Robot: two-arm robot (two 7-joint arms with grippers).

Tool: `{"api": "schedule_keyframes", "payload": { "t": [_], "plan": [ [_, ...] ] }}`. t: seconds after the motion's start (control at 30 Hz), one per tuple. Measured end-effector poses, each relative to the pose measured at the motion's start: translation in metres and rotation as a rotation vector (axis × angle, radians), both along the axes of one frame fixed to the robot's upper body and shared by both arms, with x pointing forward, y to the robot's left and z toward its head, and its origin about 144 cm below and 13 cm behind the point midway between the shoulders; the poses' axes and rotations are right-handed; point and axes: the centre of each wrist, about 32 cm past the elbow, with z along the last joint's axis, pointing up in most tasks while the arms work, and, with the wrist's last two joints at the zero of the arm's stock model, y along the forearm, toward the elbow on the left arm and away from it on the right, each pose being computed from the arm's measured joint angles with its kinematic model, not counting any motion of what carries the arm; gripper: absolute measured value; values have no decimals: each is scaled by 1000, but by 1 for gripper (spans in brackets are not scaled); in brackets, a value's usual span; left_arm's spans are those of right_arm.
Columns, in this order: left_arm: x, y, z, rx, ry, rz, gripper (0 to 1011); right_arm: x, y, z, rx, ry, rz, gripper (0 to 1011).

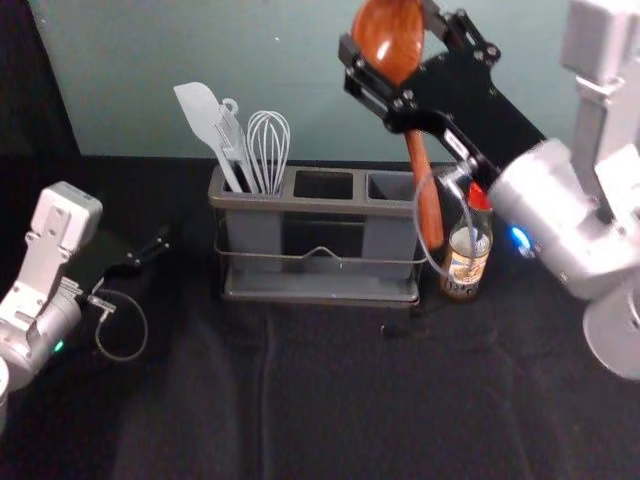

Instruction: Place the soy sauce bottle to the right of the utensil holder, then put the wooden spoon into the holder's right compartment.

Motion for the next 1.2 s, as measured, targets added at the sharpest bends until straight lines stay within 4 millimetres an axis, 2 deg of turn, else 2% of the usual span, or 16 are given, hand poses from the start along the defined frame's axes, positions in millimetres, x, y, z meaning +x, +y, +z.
{"api": "schedule_keyframes", "payload": {
  "t": [0.27, 0.57, 1.2],
  "plan": [
    [0, 0, 0, 0, 0, 0, 1005, 35, 19, -2, -15, 5, -18, 839],
    [0, 0, 0, 0, 0, 0, 1005, 60, 35, -14, -31, 30, -26, 838],
    [0, 0, 0, 0, 0, 0, 1005, 85, 24, -24, -78, 35, -63, 839]
  ]
}}
